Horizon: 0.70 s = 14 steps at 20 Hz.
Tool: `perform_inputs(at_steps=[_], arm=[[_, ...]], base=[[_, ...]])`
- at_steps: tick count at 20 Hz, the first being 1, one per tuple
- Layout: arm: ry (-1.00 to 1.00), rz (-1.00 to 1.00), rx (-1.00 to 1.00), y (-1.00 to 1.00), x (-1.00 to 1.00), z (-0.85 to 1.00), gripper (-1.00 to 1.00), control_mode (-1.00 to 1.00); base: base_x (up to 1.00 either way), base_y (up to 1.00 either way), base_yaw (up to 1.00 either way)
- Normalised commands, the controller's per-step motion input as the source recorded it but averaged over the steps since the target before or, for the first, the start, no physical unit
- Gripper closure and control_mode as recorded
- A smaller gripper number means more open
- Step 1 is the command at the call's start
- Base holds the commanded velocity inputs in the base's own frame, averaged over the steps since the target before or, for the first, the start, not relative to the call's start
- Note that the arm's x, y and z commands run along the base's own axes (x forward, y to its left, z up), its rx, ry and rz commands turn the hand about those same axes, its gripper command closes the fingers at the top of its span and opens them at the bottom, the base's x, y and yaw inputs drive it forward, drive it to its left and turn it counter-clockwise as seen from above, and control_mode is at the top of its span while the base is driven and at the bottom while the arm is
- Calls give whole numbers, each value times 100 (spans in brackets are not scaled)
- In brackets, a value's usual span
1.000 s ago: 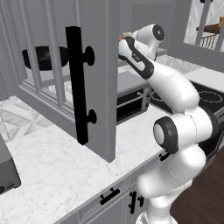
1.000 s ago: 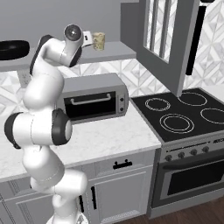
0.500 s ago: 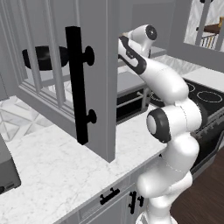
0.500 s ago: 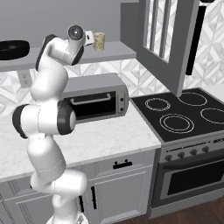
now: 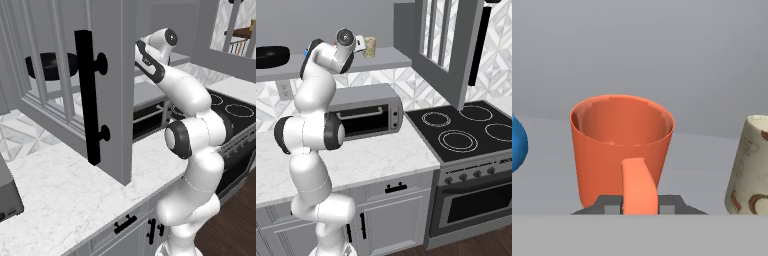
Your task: Gather all objects into one cabinet and sort the glasses and bowls to opposite sides.
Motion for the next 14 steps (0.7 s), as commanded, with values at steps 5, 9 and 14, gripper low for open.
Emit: perform_inputs(at_steps=[5,9,14], arm=[[0,0,0,1,24,0,-100,-100],[0,0,0,0,6,0,-100,-100],[-2,0,2,-25,-63,0,-100,-100]], base=[[0,0,0],[0,0,0],[0,0,0]])
